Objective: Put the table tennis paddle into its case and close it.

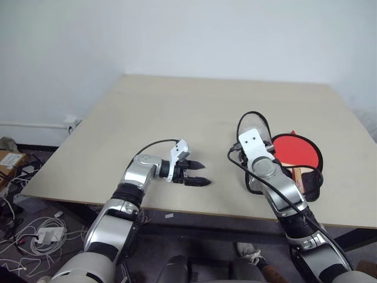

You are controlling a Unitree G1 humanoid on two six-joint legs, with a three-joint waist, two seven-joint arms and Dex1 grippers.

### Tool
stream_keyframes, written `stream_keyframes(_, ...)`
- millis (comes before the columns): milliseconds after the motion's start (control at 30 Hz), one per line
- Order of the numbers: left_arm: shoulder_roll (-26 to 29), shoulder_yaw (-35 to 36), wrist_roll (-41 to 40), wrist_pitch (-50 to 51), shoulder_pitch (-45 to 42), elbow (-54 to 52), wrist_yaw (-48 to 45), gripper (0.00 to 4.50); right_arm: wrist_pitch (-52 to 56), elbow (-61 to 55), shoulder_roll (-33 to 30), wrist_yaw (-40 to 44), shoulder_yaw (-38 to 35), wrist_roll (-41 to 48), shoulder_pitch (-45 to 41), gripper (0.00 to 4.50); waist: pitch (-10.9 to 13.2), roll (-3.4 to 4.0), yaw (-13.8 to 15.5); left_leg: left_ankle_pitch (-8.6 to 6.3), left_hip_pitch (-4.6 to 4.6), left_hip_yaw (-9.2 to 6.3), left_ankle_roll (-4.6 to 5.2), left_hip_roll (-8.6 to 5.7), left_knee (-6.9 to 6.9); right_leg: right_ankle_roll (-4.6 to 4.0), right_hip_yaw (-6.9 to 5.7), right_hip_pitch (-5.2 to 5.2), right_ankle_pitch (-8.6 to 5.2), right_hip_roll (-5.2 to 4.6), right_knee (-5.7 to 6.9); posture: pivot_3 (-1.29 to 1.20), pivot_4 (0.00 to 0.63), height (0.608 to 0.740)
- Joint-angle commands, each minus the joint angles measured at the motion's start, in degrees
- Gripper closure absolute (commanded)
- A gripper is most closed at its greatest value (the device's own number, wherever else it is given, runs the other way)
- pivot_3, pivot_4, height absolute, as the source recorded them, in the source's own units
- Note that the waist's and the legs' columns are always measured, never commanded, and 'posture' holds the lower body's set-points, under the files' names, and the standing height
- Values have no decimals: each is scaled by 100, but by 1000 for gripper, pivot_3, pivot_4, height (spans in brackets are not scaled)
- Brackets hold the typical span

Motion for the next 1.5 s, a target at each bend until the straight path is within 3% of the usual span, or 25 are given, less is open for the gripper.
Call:
stream_keyframes(33, 3, 0, 4, -45, -79, -211, -43, 0, 21, -602, -189, -127, -376, -419, -176, 303, 0, -1, 3, 0, -1, 0, 0, -1, 1, 0, 0, -1, 0, -1, 0, 0, 0, 740)
stream_keyframes(200, -28, -30, 34, -66, -75, -190, -37, 0, 494, -1347, -508, 251, -853, -456, -286, 303, 0, 0, 5, 0, -2, -1, 0, 0, 2, 0, 0, 0, 0, 0, 1, 0, 0, 740)
stream_keyframes(367, -62, -25, 39, -98, -146, -122, -62, 0, 930, -1821, -1215, 836, -1253, -347, 19, 303, 0, -1, 13, 0, -3, 1, 0, 0, 3, 2, 0, 1, -1, 0, 0, 0, 0, 740)
stream_keyframes(700, -165, -23, 81, -173, -232, -52, -116, 0, 617, -1229, -1927, 868, -1583, -691, 716, 303, 1, -2, 9, 0, -4, 8, 0, 3, 3, 23, 2, 9, -14, -1, -1, 0, 0, 740)
stream_keyframes(967, -190, -13, 83, -175, -239, -54, -120, 0, 659, -1020, -1461, 302, -1644, -1039, 845, 303, 1, -2, 20, 0, -5, 13, 0, 2, 5, 23, 7, 9, -14, -2, -1, 0, 0, 740)
stream_keyframes(1133, -176, -8, 84, -180, -227, -43, -117, 0, 1057, -1305, -138, 684, -2227, -200, 584, 303, 0, -2, -12, 0, -2, 9, 0, 8, 7, 23, 8, 11, -13, 6, 0, 0, 0, 740)
stream_keyframes(1267, -194, -2, 93, -188, -246, -5, -107, 0, 1411, -1167, 555, 812, -2611, 152, 472, 303, 1, 0, -1, 0, -4, 5, 0, 12, 5, -2, 9, 7, 1, 13, 7, 0, 0, 740)
stream_keyframes(1400, -219, 2, 88, -192, -247, -26, -79, 0, 960, -454, 883, 760, -3030, 412, 698, 303, -1, -3, 22, 0, -1, -2, -1, 8, 9, -2, 1, 10, 2, 9, 3, 0, 0, 740)
stream_keyframes(1500, -193, 7, 96, -215, -233, -49, -72, 0, 698, -127, 750, 714, -2959, 355, 849, 303, -1, 3, 6, 0, 1, 0, -1, 7, 8, -4, 1, 18, 3, 9, 4, 0, 0, 740)
